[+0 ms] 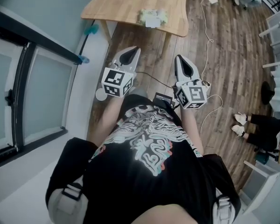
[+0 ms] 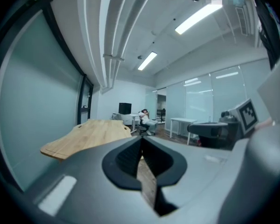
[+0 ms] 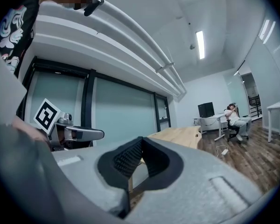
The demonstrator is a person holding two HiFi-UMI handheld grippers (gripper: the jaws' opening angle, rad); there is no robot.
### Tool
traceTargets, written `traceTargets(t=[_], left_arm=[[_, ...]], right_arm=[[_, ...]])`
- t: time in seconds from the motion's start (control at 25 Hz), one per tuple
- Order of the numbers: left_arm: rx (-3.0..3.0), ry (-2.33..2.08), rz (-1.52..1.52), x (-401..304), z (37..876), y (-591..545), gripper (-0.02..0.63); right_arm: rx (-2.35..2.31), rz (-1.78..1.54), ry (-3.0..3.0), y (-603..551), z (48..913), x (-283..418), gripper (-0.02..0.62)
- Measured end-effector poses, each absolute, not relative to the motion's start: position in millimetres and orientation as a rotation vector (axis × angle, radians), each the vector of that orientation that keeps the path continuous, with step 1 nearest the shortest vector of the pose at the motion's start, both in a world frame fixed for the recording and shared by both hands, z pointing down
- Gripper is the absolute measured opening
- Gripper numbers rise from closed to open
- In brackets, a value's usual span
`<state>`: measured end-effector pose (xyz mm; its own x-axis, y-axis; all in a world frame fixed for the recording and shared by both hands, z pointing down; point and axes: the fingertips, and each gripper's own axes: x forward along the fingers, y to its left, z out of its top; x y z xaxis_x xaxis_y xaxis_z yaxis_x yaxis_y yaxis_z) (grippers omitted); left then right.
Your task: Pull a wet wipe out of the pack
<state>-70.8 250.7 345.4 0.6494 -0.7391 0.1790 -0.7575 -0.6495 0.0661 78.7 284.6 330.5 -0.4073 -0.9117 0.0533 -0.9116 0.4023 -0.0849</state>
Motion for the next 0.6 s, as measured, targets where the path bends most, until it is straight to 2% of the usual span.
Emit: traceTargets(t=[0.16,0.36,0.6], left_arm=[[2.675,-1.282,0.218,-80.0,351.1,248.3,-0.014],[2.583,-1.126,0.118,-74.4,356.7,248.5,-0.014],[2.675,-1.281,0.234,-77.3,355.5,231.0,-0.014]], right_arm=[[-1.708,-0.168,2.63,282.9,332.3,81.4,-0.002],[-1.648,-0.164,2.668,279.1,334.4,76.3,-0.002],[-1.627,-0.157,2.696,261.5,338.4,72.7,-0.002]])
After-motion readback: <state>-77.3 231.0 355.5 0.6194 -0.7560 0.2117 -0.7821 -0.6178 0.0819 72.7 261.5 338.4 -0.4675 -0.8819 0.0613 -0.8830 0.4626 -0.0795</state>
